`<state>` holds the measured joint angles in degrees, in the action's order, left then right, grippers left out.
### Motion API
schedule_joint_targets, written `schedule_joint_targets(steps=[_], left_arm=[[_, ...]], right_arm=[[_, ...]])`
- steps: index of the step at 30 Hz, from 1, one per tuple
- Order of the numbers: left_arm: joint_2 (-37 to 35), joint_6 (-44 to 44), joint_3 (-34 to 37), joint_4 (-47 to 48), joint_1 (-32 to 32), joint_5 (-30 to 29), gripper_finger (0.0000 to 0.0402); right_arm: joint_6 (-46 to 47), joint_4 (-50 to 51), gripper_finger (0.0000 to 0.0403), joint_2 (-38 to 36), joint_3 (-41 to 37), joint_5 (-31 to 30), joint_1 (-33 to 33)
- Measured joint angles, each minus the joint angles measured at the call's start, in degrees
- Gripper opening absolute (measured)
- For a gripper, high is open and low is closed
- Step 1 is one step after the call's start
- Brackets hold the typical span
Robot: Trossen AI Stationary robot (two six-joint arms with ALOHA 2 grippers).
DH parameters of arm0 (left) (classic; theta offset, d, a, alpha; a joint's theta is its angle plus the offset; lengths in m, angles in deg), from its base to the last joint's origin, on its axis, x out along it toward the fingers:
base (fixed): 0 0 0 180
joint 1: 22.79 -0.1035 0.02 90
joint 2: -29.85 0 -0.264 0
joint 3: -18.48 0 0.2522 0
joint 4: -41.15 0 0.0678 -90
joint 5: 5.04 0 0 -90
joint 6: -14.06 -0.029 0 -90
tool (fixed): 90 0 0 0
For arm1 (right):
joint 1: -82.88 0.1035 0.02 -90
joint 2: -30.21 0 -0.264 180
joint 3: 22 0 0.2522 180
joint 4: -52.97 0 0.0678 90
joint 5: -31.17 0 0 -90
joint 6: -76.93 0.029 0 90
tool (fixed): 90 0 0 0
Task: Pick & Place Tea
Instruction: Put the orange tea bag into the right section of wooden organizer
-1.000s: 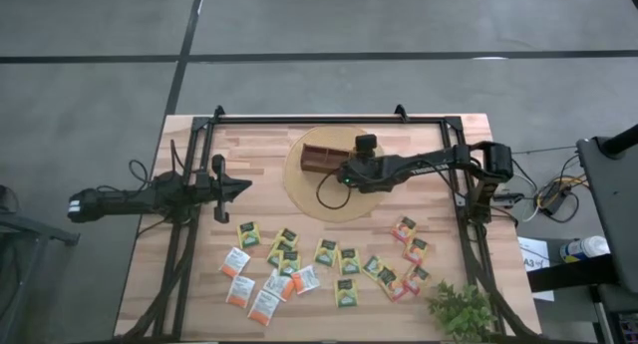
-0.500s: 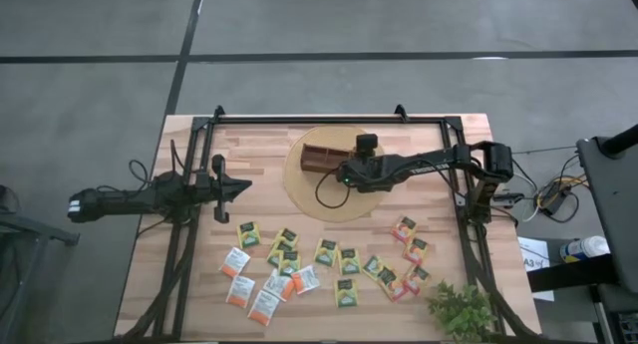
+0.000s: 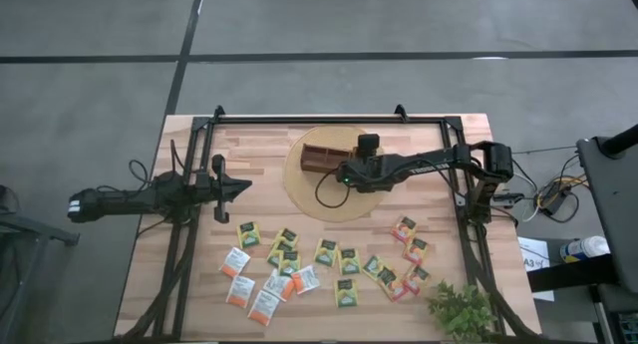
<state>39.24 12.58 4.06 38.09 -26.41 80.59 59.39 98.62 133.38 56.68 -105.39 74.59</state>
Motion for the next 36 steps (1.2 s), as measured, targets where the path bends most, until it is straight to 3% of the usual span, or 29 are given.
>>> schedule_joint_targets(steps=[12,16,25,36], left_arm=[[0.0,-0.01,0.0,-0.02,0.0,-0.01,0.0],[0.02,-0.01,0.0,-0.02,0.0,-0.01,0.0],[0.04,-0.02,0.0,-0.04,0.0,0.0,0.0],[0.02,-0.02,0.0,-0.02,0.0,-0.01,0.0]], right_arm=[[5.07,10.5,0.0128,-5.32,6.3,-0.28,1.61],[10.64,17.58,0.0133,-7.14,7.91,0.99,2.95],[28.85,30.62,0.0137,-8.73,7.47,18.29,10.7],[49.43,30.93,0.0154,-15.3,-0.39,35.98,18.89]])
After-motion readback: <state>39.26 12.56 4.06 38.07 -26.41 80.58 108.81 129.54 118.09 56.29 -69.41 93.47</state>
